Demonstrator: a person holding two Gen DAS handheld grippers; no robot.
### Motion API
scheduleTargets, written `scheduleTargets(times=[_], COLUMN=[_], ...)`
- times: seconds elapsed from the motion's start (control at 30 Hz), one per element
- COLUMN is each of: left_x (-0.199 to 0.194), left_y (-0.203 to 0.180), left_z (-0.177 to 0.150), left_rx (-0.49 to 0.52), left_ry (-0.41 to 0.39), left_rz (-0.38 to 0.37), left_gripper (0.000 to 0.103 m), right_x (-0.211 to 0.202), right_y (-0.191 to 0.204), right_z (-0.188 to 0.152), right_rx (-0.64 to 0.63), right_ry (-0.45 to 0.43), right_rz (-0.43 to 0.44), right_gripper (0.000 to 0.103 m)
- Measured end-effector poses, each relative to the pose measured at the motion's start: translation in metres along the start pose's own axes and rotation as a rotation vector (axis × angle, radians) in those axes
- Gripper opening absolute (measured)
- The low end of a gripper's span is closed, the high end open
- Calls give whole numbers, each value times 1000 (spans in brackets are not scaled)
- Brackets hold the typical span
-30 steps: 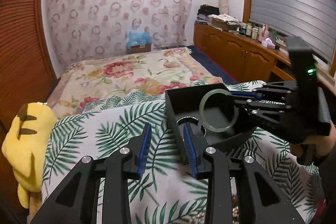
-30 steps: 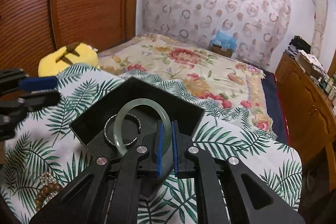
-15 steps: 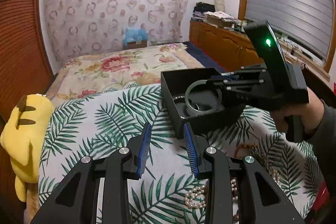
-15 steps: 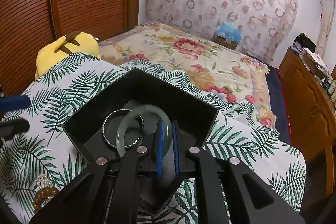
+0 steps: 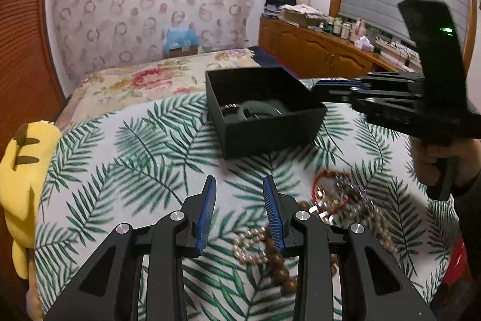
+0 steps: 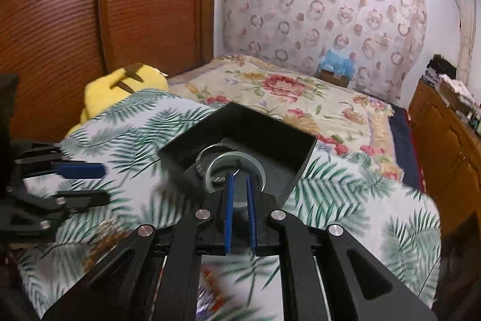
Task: Organize jewelry
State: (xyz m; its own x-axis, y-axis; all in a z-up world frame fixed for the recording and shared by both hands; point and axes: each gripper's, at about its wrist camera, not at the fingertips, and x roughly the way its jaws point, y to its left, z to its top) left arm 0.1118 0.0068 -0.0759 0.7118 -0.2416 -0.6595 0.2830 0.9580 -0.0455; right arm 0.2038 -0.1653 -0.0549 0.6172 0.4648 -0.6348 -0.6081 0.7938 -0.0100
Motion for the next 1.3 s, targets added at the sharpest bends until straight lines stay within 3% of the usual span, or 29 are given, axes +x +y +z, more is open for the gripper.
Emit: scheduleTargets(times=[0.2,0.43,0.57,0.73,0.83,1.1,1.3], left_x=[-7,-11,-12,-7,-6,0,4], left_y=[-5,-6,-7,-11,-12,-16,-16], left_z=[-14,-25,-32,-39,-40,-44,-45], left_rx=[-10,-25,-27,-18,-19,-10,-9], left_ry=[10,30,47,76,82,100,115], left_rz=[-14,-21,-28,-30,-33,-31,-32], left_gripper=[31,31,31,31,31,31,31], right_x=[-21,-32,-30,-25,-22,-8,-6], right_y=[10,13,16,19,22,22,14], right_z=[-30,-60,-72,-79,-79,-82,-84], right_rx=[14,56,95,97,98,113,137], right_ry=[17,47,75,100,107,153,163], right_rz=[17,41,81,61,51,22,56], right_gripper=[11,24,25,26,36,41,45])
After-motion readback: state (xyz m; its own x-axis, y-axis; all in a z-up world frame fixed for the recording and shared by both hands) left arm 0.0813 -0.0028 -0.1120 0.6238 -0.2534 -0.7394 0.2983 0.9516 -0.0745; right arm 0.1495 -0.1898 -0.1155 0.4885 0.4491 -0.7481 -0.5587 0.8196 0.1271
